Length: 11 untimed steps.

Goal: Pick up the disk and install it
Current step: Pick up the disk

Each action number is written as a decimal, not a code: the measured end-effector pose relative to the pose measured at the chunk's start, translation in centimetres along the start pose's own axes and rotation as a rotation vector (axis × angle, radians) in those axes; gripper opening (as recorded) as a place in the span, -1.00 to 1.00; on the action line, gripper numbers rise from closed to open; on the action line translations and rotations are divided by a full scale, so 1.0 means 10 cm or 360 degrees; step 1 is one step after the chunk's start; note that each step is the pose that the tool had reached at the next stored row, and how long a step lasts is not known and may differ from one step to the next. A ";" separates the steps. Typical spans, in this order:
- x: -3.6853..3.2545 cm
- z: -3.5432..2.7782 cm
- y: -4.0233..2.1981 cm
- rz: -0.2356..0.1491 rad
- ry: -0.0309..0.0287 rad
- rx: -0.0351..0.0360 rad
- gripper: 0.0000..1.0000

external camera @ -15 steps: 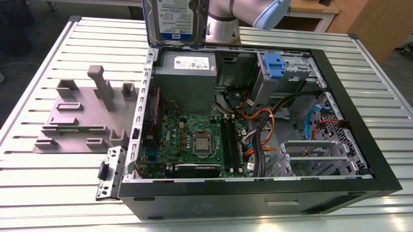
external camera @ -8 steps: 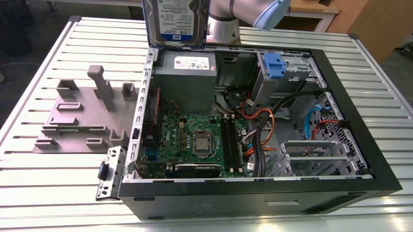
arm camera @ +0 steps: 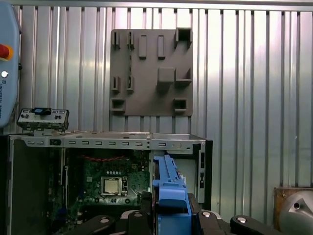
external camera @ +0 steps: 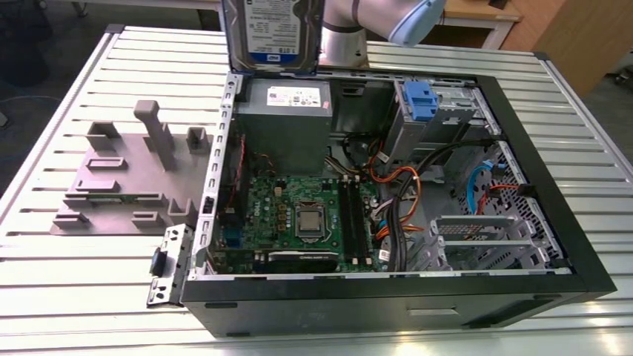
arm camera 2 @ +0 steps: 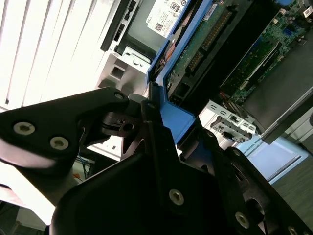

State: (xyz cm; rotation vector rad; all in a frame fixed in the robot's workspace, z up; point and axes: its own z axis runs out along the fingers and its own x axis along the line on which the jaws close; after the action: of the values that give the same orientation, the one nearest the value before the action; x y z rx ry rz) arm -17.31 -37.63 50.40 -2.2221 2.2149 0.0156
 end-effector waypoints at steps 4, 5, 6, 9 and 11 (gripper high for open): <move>0.020 0.000 -0.010 0.0000 0.00001 0.0000 -0.27; 0.029 0.000 -0.011 0.0000 0.00001 0.0000 -0.27; 0.039 0.000 -0.012 0.0000 0.00001 0.0000 -0.27; 0.068 -0.001 -0.014 0.0000 0.00001 0.0000 -0.27; 0.086 -0.001 -0.015 0.0000 0.00001 0.0000 -0.27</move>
State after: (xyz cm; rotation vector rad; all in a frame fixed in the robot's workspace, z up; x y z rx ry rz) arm -17.15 -38.49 50.40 -2.2222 2.2149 0.0155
